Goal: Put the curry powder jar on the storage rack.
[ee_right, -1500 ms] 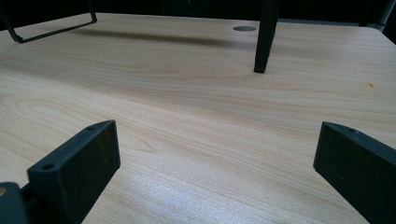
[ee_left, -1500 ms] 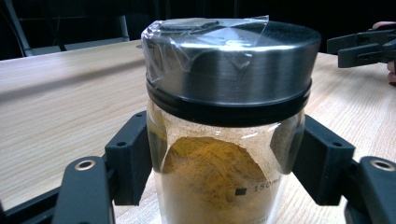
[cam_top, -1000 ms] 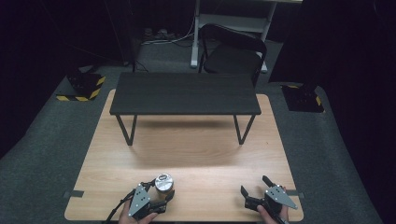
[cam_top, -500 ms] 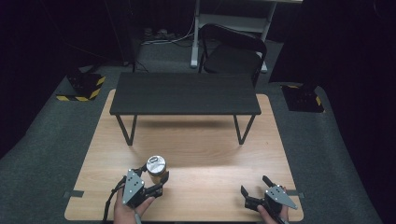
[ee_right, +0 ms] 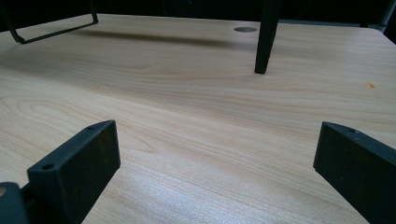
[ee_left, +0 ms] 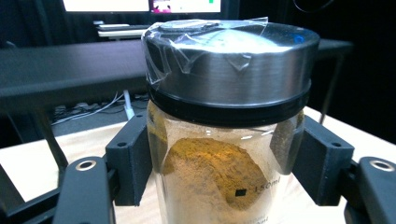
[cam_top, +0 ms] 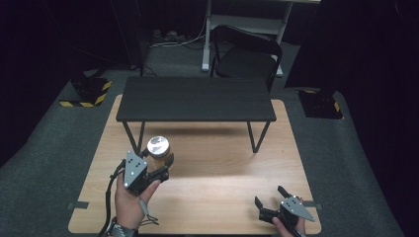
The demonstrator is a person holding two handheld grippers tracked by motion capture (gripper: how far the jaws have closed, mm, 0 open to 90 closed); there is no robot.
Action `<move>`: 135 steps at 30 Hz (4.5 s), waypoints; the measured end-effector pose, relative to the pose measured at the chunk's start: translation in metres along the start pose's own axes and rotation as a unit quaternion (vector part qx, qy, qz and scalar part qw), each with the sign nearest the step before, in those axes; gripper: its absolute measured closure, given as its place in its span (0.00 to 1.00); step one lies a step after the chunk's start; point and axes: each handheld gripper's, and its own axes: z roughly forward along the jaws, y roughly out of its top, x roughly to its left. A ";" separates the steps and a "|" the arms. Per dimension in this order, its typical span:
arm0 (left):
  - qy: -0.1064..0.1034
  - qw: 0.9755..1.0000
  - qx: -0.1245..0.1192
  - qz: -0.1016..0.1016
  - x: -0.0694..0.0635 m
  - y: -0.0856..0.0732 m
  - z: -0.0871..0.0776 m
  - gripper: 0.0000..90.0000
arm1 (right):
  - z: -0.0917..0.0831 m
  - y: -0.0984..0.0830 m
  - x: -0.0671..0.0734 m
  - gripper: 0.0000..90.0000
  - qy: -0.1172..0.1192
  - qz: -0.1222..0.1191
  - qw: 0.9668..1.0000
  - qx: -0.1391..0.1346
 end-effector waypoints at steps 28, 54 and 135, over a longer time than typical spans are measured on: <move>0.072 0.997 -0.030 0.009 0.018 0.095 0.083 0.34 | -0.002 -0.002 -0.001 0.00 0.007 -0.007 1.000 -0.004; 0.096 0.995 -0.010 -0.013 0.025 0.068 0.133 0.34 | -0.003 -0.004 -0.003 0.00 0.012 -0.007 1.000 -0.010; -0.074 0.996 -0.041 0.012 0.057 -0.135 -0.035 0.01 | -0.002 -0.003 0.001 0.00 0.006 -0.017 1.000 -0.007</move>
